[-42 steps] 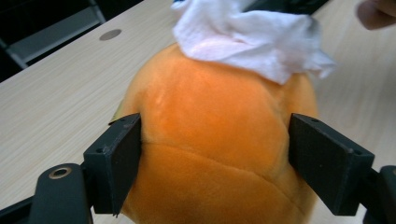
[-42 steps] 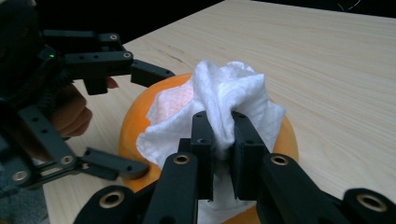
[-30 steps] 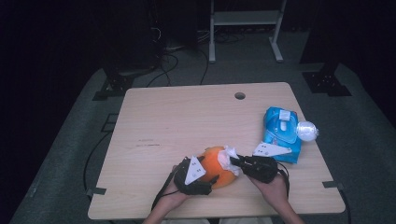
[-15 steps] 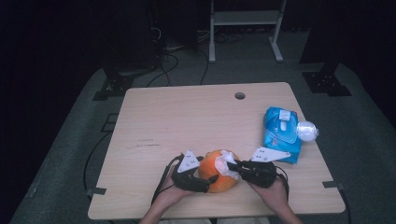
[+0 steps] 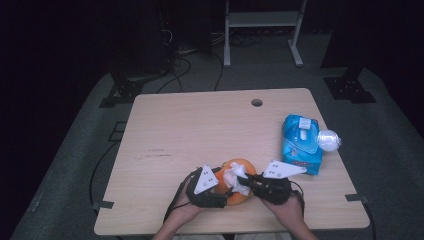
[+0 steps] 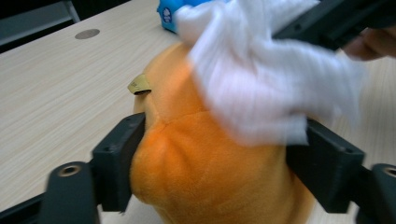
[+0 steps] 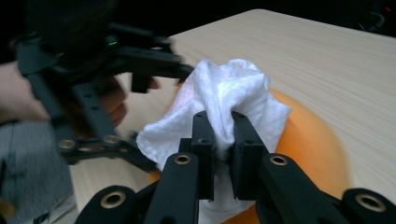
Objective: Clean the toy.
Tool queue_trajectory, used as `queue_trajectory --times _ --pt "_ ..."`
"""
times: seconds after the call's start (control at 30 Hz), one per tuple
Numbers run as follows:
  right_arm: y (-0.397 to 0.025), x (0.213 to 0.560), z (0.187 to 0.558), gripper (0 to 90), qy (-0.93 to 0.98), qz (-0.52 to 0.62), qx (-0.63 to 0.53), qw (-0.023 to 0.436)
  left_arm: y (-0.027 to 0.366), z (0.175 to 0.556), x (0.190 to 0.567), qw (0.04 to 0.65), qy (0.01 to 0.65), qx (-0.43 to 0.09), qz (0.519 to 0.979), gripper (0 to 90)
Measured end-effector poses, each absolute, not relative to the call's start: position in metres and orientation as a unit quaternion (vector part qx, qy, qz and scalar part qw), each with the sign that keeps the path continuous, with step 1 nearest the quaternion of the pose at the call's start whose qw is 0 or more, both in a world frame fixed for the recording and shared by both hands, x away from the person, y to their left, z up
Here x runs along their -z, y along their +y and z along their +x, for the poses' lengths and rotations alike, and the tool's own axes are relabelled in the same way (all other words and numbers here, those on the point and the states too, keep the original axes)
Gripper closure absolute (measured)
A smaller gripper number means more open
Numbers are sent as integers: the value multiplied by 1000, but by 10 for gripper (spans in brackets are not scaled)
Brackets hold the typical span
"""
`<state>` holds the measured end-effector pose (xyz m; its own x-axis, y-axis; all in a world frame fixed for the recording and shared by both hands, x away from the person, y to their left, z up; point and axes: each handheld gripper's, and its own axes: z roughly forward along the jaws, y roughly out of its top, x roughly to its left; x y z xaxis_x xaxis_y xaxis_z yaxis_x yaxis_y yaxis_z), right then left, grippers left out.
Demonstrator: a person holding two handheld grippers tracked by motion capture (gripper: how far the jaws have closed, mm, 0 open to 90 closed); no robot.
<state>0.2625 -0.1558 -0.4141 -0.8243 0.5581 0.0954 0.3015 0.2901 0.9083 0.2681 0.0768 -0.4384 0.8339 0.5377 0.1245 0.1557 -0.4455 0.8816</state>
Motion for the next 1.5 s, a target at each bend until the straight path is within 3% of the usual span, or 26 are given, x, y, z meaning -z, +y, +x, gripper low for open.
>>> queue_trajectory --times 0.17,0.33,0.4,0.53,0.73,0.9,1.0,1.13,1.17,1.3,1.4,1.5 --pt "-167 416 273 811 785 303 -523 135 84 268 438 482 205 -186 831 307" --pt "-182 422 279 809 770 342 -527 116 85 276 429 517 248 -142 807 140" --pt "-172 420 271 807 773 316 -542 93 84 278 432 512 251 -133 811 128" --pt "-170 416 273 809 780 312 -531 112 87 271 434 505 229 -156 817 300" --pt "-194 436 288 809 771 368 -506 120 89 266 436 501 197 -158 828 326" --pt "-189 425 284 808 766 347 -528 116 90 263 436 506 178 -155 830 321" --pt "-190 427 287 808 764 351 -531 105 89 265 435 511 178 -145 828 265" --pt "-193 432 288 810 759 359 -536 90 88 275 434 502 237 -132 821 107" --pt "-192 430 286 810 756 355 -543 83 87 276 435 505 244 -117 820 116" --pt "-187 419 283 809 751 334 -565 71 79 268 430 498 205 -186 821 318" --pt "-187 415 283 808 748 330 -571 76 69 257 427 469 151 -269 827 331" --pt "-192 423 288 810 750 346 -559 73 66 254 431 467 124 -244 841 305"
